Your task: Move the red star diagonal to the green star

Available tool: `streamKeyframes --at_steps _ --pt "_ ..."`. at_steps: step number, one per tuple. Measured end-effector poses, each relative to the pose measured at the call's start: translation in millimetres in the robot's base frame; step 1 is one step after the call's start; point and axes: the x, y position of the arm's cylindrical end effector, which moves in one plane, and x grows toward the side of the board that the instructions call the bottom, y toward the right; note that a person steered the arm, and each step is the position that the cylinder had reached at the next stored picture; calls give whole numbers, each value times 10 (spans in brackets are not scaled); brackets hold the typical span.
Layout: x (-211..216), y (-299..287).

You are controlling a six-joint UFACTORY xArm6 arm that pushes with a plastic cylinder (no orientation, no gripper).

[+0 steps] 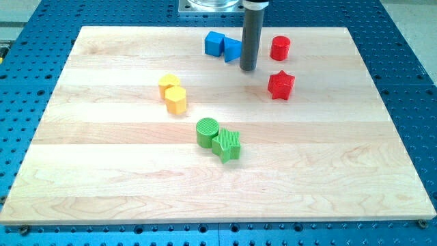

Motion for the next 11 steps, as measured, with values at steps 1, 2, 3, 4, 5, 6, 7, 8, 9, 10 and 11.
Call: streamKeyframes --at_steps 1,2,3,4,5,6,7,8,9,10,11 --pt "436 -96" --pt "663 259" --pt "709 259" --pt "887 318" --pt "438 509" --pt "397 787" --pt "681 584" --pt "862 801" --pt "511 1205" --pt "221 1526" --pt "241 1357"
